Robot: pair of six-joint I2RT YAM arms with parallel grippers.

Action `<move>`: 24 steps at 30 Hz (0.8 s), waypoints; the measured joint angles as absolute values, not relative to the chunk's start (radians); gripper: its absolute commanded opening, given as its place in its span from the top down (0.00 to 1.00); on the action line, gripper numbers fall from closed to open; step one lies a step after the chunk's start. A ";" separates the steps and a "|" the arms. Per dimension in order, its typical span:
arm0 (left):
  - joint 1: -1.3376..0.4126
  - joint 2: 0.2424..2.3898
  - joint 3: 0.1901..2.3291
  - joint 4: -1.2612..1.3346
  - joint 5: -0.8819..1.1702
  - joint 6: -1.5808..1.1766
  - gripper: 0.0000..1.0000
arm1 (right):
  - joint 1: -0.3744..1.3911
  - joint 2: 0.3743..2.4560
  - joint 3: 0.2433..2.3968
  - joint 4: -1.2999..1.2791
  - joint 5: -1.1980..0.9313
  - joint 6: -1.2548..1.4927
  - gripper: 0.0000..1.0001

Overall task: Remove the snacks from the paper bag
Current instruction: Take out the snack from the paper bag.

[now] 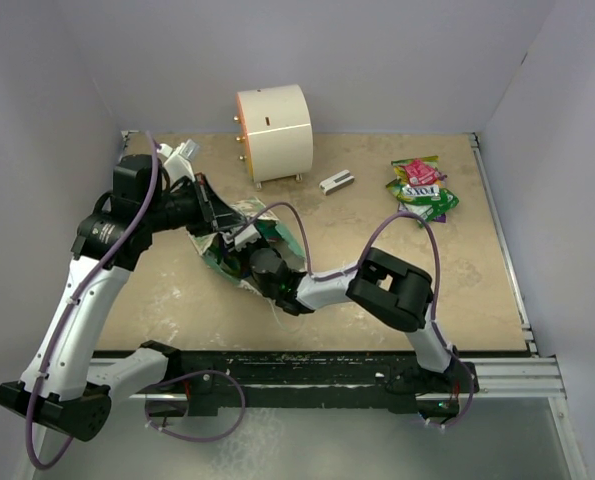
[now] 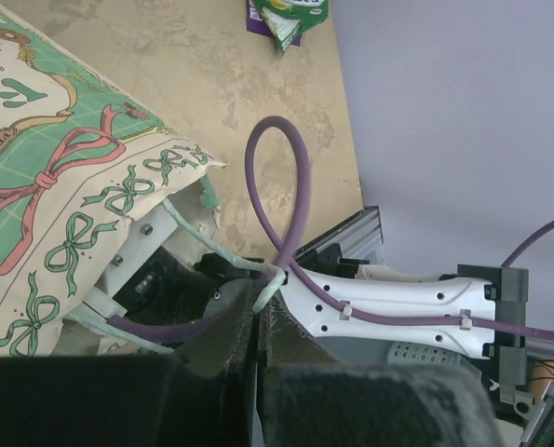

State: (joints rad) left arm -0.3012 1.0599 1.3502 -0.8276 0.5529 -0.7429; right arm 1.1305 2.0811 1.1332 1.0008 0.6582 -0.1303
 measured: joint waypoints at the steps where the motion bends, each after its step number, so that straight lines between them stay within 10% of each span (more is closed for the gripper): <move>1: -0.301 1.059 1.350 -0.828 0.550 -0.744 1.00 | 1.127 2.081 1.133 0.998 0.655 -0.131 0.83; 4: -0.302 1.055 1.351 -0.833 0.553 -0.749 1.00 | 1.120 2.080 1.133 0.976 0.637 -0.137 1.00; 24: -0.303 1.032 1.351 -0.831 0.556 -0.764 1.00 | 1.116 1.710 0.942 0.677 0.349 -0.047 1.00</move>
State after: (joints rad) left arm -0.3031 1.0321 1.3506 -0.8310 0.5556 -0.7639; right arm 1.1164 1.7096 0.9421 0.6769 0.3489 -0.0467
